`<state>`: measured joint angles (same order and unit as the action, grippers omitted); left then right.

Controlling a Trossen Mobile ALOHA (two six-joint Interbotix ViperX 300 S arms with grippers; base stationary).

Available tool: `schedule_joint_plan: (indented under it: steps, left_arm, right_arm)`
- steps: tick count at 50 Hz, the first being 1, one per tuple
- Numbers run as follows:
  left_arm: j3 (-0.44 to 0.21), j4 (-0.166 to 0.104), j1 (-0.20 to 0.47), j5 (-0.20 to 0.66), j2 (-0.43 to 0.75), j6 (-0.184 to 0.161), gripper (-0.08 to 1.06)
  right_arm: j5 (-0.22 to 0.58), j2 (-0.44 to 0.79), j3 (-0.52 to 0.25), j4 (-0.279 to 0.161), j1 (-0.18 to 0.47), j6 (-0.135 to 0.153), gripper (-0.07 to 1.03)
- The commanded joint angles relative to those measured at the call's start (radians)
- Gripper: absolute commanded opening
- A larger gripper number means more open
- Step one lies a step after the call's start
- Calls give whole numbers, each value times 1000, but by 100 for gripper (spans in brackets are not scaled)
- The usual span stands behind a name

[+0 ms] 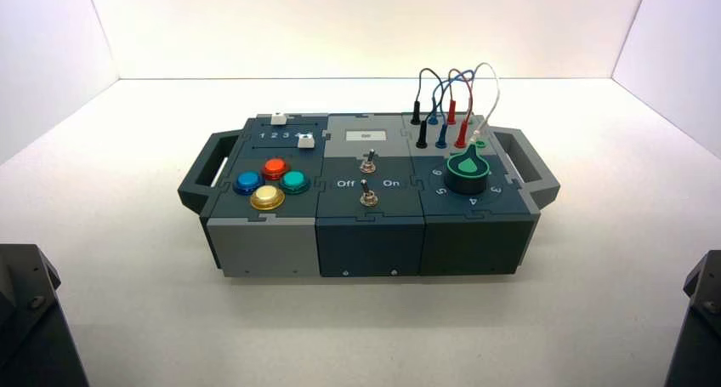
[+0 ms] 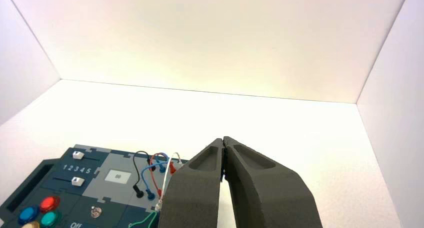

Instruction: Move the box away.

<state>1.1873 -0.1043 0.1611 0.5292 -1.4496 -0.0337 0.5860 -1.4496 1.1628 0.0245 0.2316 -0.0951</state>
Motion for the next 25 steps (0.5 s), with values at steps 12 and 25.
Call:
schedule_joint_plan:
  steps: [12,25]
  left_arm:
    - [-14,-3,-2,-8,11,-6,-3]
    - [-23,-6,-2,0,74,-6,-3]
  right_arm:
    - [-5,18,-17,-6,-5,-2,-2]
    - [12,63,-29,-40,-5,-3,-2]
